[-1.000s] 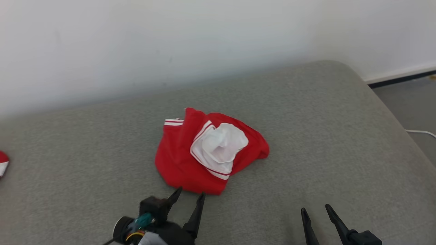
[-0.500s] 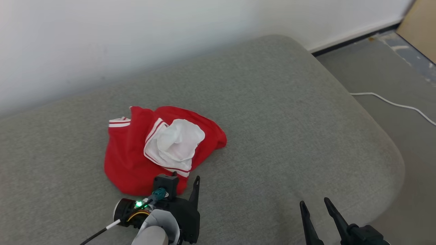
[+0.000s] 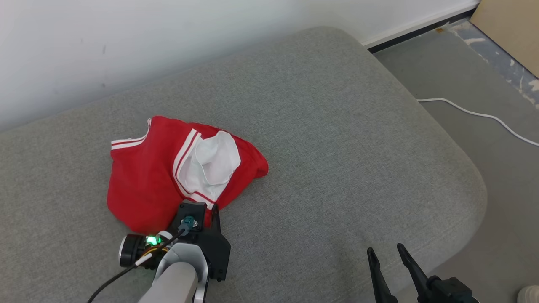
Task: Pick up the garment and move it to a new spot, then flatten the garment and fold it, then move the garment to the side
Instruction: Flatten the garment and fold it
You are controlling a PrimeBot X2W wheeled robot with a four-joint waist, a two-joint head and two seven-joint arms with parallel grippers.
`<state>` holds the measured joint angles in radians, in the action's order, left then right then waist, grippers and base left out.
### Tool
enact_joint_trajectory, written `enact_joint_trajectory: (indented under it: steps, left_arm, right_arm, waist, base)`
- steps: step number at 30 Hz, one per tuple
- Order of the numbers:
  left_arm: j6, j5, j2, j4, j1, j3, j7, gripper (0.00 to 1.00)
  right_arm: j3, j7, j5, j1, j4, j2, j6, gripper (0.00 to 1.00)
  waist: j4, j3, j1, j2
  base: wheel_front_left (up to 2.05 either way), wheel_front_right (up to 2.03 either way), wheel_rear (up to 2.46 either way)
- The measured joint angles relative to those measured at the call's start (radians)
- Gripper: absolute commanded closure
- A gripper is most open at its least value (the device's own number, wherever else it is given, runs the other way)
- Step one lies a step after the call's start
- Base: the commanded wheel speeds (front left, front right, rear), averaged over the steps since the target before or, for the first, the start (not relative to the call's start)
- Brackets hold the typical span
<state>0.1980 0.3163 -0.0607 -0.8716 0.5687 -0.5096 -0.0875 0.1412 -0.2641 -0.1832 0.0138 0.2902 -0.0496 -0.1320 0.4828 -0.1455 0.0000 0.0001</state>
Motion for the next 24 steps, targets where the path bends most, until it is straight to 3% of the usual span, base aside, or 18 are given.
enact_joint_trajectory:
  steps: [3, 4, 5, 6, 14, 20, 24]
  left_arm:
    - [-0.004, 0.0, -0.001, -0.022, 0.023, 0.0, -0.015, 0.0]
    - [-0.004, 0.002, -0.001, -0.027, 0.028, 0.001, -0.022, 0.45]
    - [-0.006, 0.003, -0.001, -0.033, 0.032, 0.001, -0.026, 0.8]
    - [-0.01, 0.004, 0.0, -0.04, 0.035, 0.0, -0.028, 1.0]
    - [-0.077, 0.061, 0.004, -0.033, 0.068, 0.007, -0.103, 1.0]
    - [-0.138, 0.12, 0.007, 0.095, 0.147, -0.008, -0.158, 1.0]
    - [-0.154, 0.196, 0.01, 0.222, 0.186, -0.051, -0.17, 1.0]
  right_arm:
    - [0.001, 0.0, -0.002, -0.002, 0.001, 0.0, 0.0, 0.0]
    - [0.001, 0.0, -0.003, -0.003, 0.001, 0.0, 0.0, 0.0]
    - [0.001, 0.0, -0.004, -0.004, 0.001, 0.0, 0.0, 0.0]
    - [0.002, 0.0, -0.006, -0.005, 0.002, 0.0, 0.0, 0.0]
    - [0.007, 0.0, -0.007, -0.006, 0.009, 0.0, 0.0, 0.0]
    - [0.018, 0.0, -0.008, -0.009, 0.02, 0.0, 0.0, 0.0]
    - [0.034, 0.0, -0.01, -0.013, 0.029, 0.0, 0.0, 0.0]
  waist:
    - [-0.006, -0.002, 0.0, 0.0]
    - [-0.009, -0.002, 0.0, 0.0]
    - [-0.012, -0.002, 0.0, 0.0]
    - [-0.015, -0.002, 0.0, 0.0]
    - [-0.035, 0.009, 0.0, -0.0001]
    - [-0.04, 0.022, 0.0, 0.0]
    - [-0.03, 0.031, 0.0, 0.0]
  base:
    - [0.0, 0.0, 0.0]
    - [0.0, 0.0, 0.0]
    - [0.0, 0.0, 0.0]
    - [0.0, 0.0, 0.0]
    - [0.0, 0.0, 0.0]
    - [0.0, 0.0, 0.0]
    - [0.0, 0.0, 0.0]
